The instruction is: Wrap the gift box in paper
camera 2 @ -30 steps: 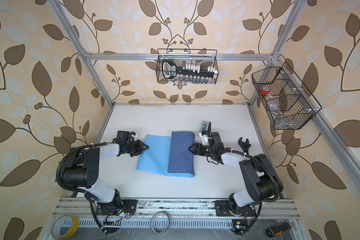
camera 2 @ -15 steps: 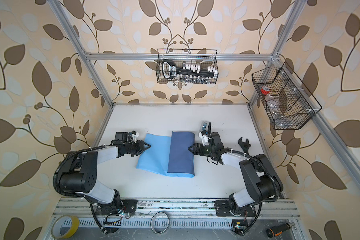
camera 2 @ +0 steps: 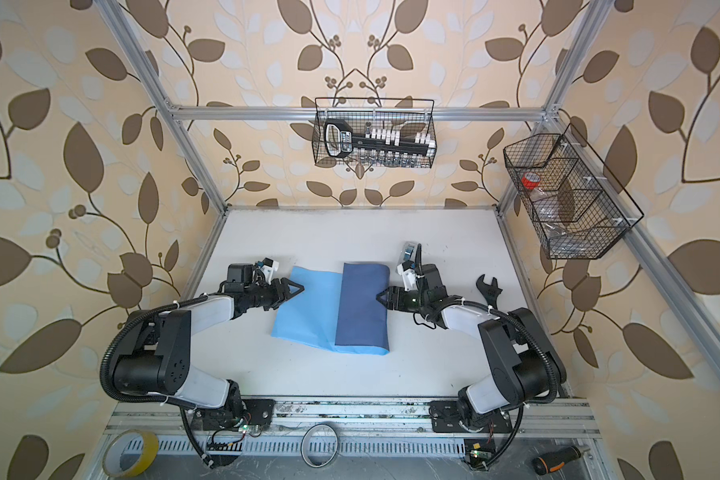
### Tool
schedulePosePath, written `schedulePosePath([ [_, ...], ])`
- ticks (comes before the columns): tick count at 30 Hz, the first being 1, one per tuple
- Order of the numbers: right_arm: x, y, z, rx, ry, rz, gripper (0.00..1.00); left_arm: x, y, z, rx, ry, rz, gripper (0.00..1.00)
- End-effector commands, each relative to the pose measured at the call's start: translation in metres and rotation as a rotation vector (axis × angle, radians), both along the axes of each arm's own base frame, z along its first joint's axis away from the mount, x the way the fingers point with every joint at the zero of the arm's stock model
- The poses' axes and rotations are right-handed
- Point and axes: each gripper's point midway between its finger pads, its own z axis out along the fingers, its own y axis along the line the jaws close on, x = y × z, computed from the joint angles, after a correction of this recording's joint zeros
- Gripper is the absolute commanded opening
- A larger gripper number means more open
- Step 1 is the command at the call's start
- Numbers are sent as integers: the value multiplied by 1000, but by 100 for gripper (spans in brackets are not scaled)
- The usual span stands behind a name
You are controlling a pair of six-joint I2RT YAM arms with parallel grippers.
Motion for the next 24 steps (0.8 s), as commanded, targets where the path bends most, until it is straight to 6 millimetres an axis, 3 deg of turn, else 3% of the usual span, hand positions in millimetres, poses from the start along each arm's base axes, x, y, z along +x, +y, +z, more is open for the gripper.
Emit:
schedulePosePath([
  [1,-19,-15,-35,-94,102,-32,70,7,1,11,11,-46,-21,53],
  [9,-21,-14,-35,-96,102,-28,70,11,1,-2,25,16,-39,29],
  [24,-21,-14,-35,-98,101,-27,69,10,0,1,8,8,-41,11],
])
